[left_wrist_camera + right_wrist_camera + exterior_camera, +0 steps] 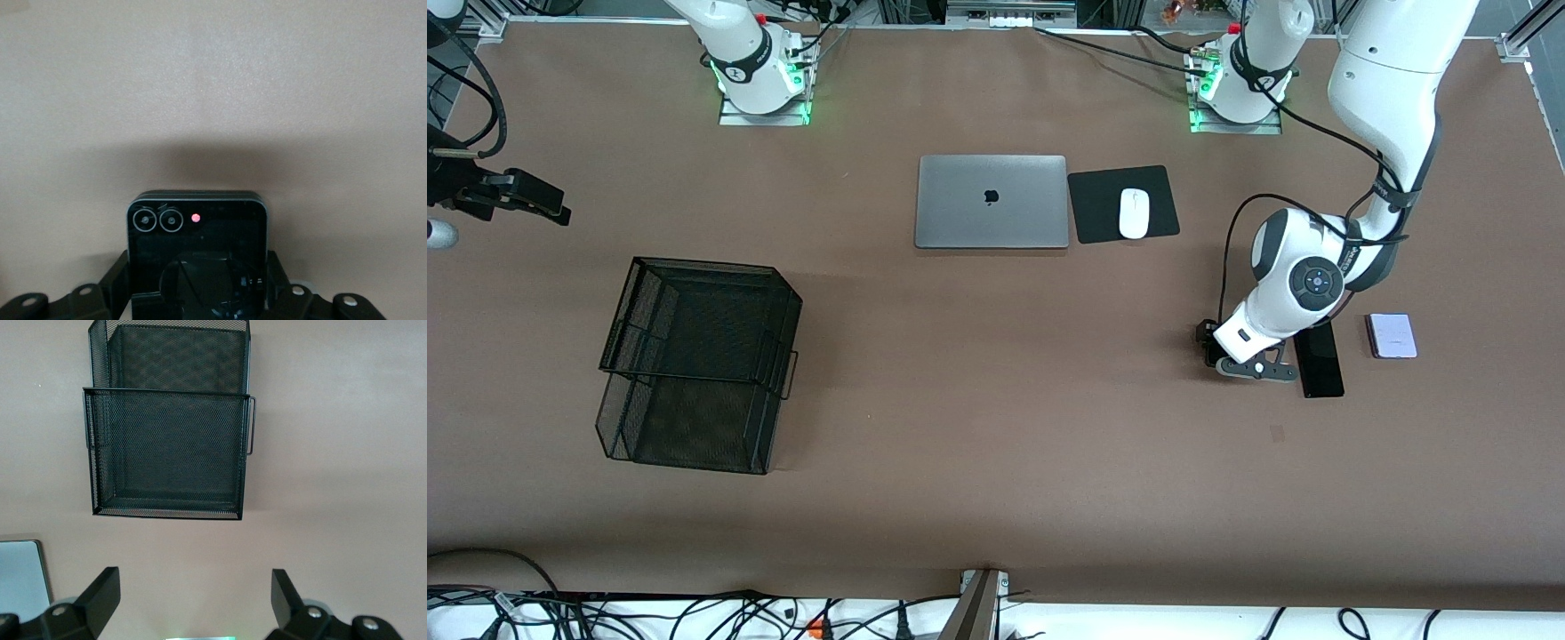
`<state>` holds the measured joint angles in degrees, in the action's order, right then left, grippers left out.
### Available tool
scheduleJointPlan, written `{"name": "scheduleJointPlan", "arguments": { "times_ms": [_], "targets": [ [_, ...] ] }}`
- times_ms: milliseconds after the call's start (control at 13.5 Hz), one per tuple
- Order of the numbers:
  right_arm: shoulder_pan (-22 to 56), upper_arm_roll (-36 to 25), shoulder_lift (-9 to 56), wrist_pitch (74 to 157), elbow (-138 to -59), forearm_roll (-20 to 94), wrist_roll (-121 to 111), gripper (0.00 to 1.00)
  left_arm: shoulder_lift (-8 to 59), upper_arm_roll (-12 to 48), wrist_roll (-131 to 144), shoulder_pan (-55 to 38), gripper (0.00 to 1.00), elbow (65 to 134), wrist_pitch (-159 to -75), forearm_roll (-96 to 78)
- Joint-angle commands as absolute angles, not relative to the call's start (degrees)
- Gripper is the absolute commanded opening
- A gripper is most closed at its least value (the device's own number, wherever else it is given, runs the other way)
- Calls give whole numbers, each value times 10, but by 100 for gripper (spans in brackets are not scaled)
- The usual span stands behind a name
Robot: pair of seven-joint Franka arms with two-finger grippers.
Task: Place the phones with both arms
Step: 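Grasp the flip phone with the left gripper and lift it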
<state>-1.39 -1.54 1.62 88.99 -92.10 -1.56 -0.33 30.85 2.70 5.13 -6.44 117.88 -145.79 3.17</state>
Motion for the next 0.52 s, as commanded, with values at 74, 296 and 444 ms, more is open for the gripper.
{"name": "scheduleJointPlan", "arguments": {
  "times_ms": [74,296,444],
  "targets": [
    [-20,-13,10,891,-923,-4,-7,100,298,65,58,-65,3,1113,-1360,18],
    [-20,-13,10,891,-923,-4,-7,100,300,119,124,-80,4,1006,-1246,16],
    [-20,-13,10,891,-923,-4,-7,100,312,125,192,-136,4,956,-1241,14]
  ]
}}
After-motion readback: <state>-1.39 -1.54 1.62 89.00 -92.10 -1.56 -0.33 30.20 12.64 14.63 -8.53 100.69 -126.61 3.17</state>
